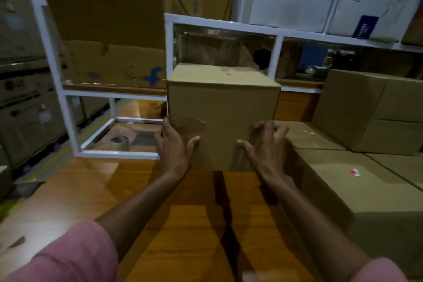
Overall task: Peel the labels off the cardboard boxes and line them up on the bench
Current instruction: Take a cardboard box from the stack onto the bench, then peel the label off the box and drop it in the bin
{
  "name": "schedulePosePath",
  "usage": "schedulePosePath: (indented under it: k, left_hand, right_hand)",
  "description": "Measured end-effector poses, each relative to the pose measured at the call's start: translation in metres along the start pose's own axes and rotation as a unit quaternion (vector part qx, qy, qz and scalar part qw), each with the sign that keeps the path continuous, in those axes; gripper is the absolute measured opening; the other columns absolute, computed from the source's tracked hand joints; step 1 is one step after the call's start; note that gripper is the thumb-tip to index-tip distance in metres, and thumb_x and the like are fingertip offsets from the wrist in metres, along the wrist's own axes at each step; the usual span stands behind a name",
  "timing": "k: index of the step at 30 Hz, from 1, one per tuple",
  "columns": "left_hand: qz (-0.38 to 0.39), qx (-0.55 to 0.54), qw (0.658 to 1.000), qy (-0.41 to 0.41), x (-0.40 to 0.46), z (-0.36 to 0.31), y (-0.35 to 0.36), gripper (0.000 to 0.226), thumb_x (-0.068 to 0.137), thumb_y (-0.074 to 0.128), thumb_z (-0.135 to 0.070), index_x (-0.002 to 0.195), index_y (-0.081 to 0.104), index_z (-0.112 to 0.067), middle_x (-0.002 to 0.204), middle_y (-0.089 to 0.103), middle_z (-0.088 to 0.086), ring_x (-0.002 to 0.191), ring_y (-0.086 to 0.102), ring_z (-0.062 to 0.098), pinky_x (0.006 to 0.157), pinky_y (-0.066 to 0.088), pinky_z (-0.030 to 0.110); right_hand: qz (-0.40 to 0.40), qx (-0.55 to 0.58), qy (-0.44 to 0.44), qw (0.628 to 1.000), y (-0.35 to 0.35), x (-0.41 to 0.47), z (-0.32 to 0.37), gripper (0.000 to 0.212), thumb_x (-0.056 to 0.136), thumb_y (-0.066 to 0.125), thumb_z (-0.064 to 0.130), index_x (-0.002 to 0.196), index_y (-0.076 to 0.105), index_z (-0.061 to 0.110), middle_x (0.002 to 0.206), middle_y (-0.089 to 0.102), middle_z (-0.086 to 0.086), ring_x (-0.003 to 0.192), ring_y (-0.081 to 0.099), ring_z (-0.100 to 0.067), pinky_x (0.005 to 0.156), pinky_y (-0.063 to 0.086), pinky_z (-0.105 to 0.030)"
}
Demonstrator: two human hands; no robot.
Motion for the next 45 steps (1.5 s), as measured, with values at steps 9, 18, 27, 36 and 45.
schedulePosePath:
  k: [9, 18, 27, 36, 45]
  left_hand:
    - [0.067, 0.039, 0.994, -0.081, -0.079, 0.146, -0.069, 0.094, 0.089, 0.07, -0.048, 0.158, 0.014, -0.016, 0.143, 0.041, 0.017, 0.128, 0.041, 0.033, 0.093, 0.047, 0.046]
    - [0.101, 0.043, 0.989, -0.098, -0.129, 0.208, -0.088, 0.106, 0.079, 0.05, -0.077, 0.16, 0.007, -0.023, 0.148, 0.041, 0.016, 0.125, 0.046, 0.033, 0.091, 0.053, 0.047]
    - [0.054, 0.037, 0.998, -0.02, -0.12, 0.191, -0.099, 0.111, 0.089, 0.069, -0.053, 0.151, -0.023, -0.047, 0.166, 0.016, 0.013, 0.143, 0.028, 0.037, 0.107, 0.041, 0.057]
    - [-0.028, 0.127, 0.974, 0.186, -0.077, 0.133, -0.122, 0.067, 0.1, 0.044, -0.05, 0.153, 0.031, -0.009, 0.157, 0.035, 0.017, 0.145, 0.033, 0.034, 0.119, 0.026, 0.049]
    - [0.115, 0.342, 0.895, 0.261, -0.059, 0.115, -0.109, 0.068, 0.102, 0.02, -0.055, 0.133, 0.061, -0.011, 0.145, 0.056, 0.012, 0.144, 0.038, 0.032, 0.12, 0.025, 0.053]
  right_hand:
    - [0.11, 0.032, 0.04, 0.993, 0.094, -0.149, 0.03, 0.061, 0.073, 0.091, 0.032, 0.111, 0.047, 0.014, 0.122, 0.034, -0.009, 0.098, 0.052, -0.033, 0.081, 0.053, -0.04]
    - [0.145, 0.031, 0.03, 0.989, 0.113, -0.213, 0.03, 0.054, 0.082, 0.083, 0.037, 0.114, 0.048, 0.01, 0.13, 0.033, -0.017, 0.101, 0.052, -0.034, 0.075, 0.05, -0.035]
    - [0.054, 0.036, -0.012, 0.998, 0.086, -0.193, 0.063, 0.052, 0.09, 0.056, 0.06, 0.111, 0.047, 0.013, 0.142, 0.025, -0.009, 0.129, 0.039, -0.038, 0.092, 0.054, -0.047]
    - [0.086, 0.026, -0.166, 0.982, 0.063, -0.125, 0.112, 0.028, 0.102, 0.052, 0.035, 0.111, 0.06, 0.01, 0.115, 0.054, -0.01, 0.102, 0.053, -0.018, 0.074, 0.04, -0.016]
    - [0.276, -0.053, -0.185, 0.942, 0.097, -0.093, 0.118, 0.032, 0.103, 0.05, 0.037, 0.126, 0.062, 0.018, 0.125, 0.061, -0.005, 0.117, 0.051, -0.022, 0.097, 0.04, -0.036]
Point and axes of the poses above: each hand's wrist, its own x-axis towards the middle knuckle, its own y-axis out of the palm, z = x × y, the point moved 4 cm from there along x, towards the middle knuckle
